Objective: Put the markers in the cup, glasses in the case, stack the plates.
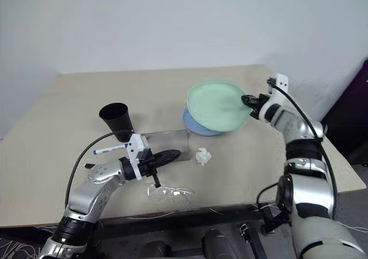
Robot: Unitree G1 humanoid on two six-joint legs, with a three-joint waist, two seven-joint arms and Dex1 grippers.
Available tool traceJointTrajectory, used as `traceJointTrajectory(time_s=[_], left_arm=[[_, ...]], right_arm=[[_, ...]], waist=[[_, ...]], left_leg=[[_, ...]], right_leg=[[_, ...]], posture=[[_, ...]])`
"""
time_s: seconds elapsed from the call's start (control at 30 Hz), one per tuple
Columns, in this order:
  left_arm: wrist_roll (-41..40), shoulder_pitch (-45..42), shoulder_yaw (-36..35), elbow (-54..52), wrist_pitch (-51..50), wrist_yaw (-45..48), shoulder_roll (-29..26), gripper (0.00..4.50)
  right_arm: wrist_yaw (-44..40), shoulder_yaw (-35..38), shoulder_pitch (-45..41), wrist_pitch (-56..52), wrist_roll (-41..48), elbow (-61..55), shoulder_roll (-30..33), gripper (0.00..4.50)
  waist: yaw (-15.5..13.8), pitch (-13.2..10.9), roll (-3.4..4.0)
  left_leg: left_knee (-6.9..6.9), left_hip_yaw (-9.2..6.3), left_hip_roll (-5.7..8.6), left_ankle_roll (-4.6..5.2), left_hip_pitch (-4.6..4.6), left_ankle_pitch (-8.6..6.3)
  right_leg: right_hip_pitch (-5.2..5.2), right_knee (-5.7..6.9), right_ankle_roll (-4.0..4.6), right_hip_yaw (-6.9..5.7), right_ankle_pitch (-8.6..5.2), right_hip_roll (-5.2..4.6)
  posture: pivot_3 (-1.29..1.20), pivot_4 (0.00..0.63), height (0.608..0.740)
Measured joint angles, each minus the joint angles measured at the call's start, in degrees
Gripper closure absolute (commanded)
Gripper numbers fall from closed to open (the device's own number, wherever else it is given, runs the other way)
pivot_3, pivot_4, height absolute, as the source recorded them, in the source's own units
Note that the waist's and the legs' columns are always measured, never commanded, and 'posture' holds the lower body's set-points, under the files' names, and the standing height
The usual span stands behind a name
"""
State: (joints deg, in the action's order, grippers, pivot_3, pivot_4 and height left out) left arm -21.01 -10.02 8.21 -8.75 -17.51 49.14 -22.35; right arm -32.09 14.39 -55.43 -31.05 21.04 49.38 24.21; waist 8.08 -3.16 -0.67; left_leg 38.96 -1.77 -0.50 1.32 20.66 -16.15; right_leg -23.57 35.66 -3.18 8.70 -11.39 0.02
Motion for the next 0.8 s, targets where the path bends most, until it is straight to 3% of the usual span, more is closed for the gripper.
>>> traceJointTrajectory(time_s=[0.2, 0.3, 0.5, 0.67, 0.8], left_arm=[[0.3, -0.1, 0.0, 0.2, 0.2, -0.4, 0.2, 4.5], [0.6, 0.1, 0.0, 0.2, 0.2, -0.8, 0.2, 4.5], [0.7, 1.6, -0.1, -0.8, 0.2, -1.7, 0.2, 4.5], [0.7, 2.3, -0.1, -1.5, 0.2, -2.1, 0.0, 4.5], [0.7, 2.3, -0.3, -1.4, 0.2, -2.1, -0.5, 4.5]], right_arm=[[6.2, -1.2, -6.0, 10.7, -5.2, 16.3, -3.5, 4.49], [7.6, -1.3, -7.1, 14.4, -6.6, 20.5, -4.1, 3.72], [7.0, -0.3, -7.5, 17.9, -7.4, 23.1, -4.3, 1.75], [3.3, -0.5, -7.4, 19.1, -8.0, 23.0, -4.0, 1.75], [-4.4, -1.6, -5.9, 19.8, -8.2, 19.9, -2.4, 1.75]], waist=[[0.2, 0.0, 0.0], [0.5, 0.0, 0.01], [0.8, 0.0, 0.02], [1.0, 0.0, 0.03], [1.0, 0.0, 0.03]], left_leg=[[-0.21, -0.09, 0.02, 0.01, 0.05, -0.01], [-0.23, -0.11, 0.02, 0.01, 0.05, -0.01], [-0.21, -0.12, 0.02, 0.01, -0.03, 0.0], [-0.2, -0.13, 0.02, 0.01, -0.03, 0.0], [-0.2, -0.13, 0.03, 0.01, -0.02, 0.0]], right_leg=[[-0.06, -0.08, -0.07, -0.02, -0.04, -0.02], [-0.07, -0.08, -0.07, -0.02, -0.04, -0.02], [-0.03, -0.02, -0.07, -0.02, -0.03, -0.01], [-0.03, 0.0, -0.07, -0.02, -0.03, 0.0], [-0.03, -0.02, -0.07, -0.02, -0.04, 0.0]], posture=[[0.0, 0.0, 0.74], [0.0, 0.0, 0.74], [0.0, 0.0, 0.74], [0.0, 0.0, 0.74], [0.0, 0.0, 0.74]])
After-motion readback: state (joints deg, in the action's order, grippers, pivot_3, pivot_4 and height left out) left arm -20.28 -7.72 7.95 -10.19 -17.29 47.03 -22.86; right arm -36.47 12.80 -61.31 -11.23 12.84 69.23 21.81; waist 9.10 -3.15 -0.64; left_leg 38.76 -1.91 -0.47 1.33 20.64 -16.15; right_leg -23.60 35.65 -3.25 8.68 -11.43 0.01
